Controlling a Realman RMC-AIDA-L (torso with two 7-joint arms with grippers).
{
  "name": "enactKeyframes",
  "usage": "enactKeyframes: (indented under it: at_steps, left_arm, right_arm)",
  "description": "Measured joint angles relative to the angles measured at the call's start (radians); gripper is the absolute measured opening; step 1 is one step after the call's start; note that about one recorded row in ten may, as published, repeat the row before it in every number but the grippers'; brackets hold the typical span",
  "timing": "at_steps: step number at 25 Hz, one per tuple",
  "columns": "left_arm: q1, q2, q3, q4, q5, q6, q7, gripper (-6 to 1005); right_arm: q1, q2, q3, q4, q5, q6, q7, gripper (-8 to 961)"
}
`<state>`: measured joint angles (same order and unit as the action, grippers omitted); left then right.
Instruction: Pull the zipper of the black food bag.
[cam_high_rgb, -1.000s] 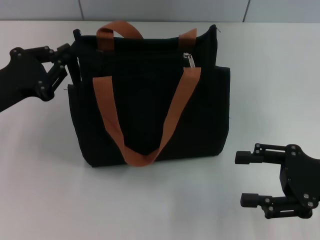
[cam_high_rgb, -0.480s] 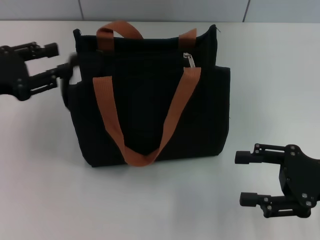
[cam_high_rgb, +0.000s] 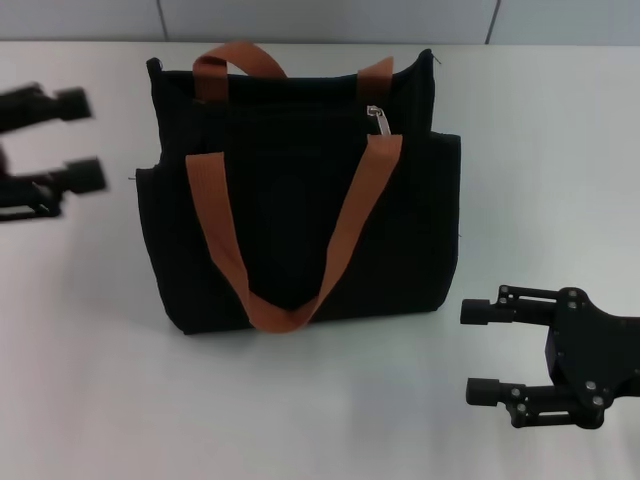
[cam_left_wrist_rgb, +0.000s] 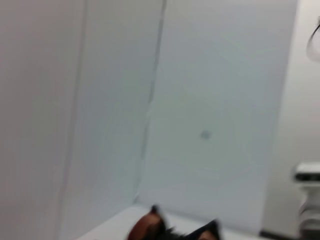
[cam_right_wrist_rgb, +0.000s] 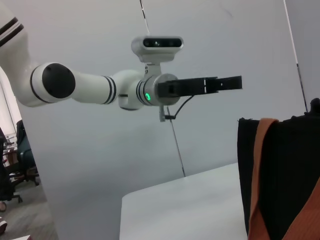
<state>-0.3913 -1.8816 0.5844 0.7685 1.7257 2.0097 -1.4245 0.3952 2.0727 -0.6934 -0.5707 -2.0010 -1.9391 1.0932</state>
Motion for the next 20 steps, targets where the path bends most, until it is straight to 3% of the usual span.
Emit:
enactKeyframes:
  at_steps: [1, 4, 5, 6, 7, 8, 10, 12, 15, 16, 20]
  left_arm:
    - [0.004, -0.011, 0.03, -0.018, -0.019, 0.0, 0.013, 839]
    - [0.004, -0.011, 0.03, -0.018, -0.019, 0.0, 0.013, 837]
    - [0.009, -0.028, 0.069, -0.036, -0.033, 0.0, 0.035, 836]
    - [0.009, -0.028, 0.069, -0.036, -0.033, 0.0, 0.035, 836]
    - [0.016, -0.062, 0.138, -0.081, -0.034, 0.0, 0.111, 836]
    - [0.02, -0.074, 0.183, -0.114, -0.027, 0.0, 0.164, 835]
    - [0.02, -0.074, 0.183, -0.114, -0.027, 0.0, 0.164, 835]
    - [0.032, -0.086, 0.269, -0.191, -0.014, -0.007, 0.249, 834]
    - [0.034, -0.088, 0.278, -0.225, 0.009, -0.019, 0.282, 834]
    - [0.037, -0.101, 0.28, -0.25, 0.065, -0.062, 0.321, 833]
    - [0.039, -0.115, 0.281, -0.264, 0.131, -0.132, 0.351, 832]
  right_arm:
    - [0.0, 0.002, 0.0, 0.0, 0.0, 0.003, -0.006, 756]
    - [0.0, 0.003, 0.0, 0.0, -0.001, 0.004, -0.009, 756]
    - [0.0, 0.003, 0.0, 0.0, -0.004, 0.007, -0.009, 756]
    - [0.001, 0.003, 0.0, 0.0, -0.006, 0.01, -0.009, 756]
    - [0.001, 0.004, 0.0, 0.0, -0.008, 0.014, -0.01, 756]
    - [0.002, 0.004, 0.0, 0.002, -0.011, 0.019, -0.012, 756]
    - [0.002, 0.005, 0.0, 0.011, -0.017, 0.027, -0.022, 756]
    - [0.007, 0.004, 0.0, 0.032, -0.023, 0.032, -0.038, 756]
    - [0.015, 0.004, 0.0, 0.086, -0.026, 0.045, -0.089, 756]
    - [0.016, 0.004, 0.0, 0.099, -0.031, 0.052, -0.103, 756]
    - [0.02, 0.007, 0.0, 0.144, -0.052, 0.087, -0.152, 756]
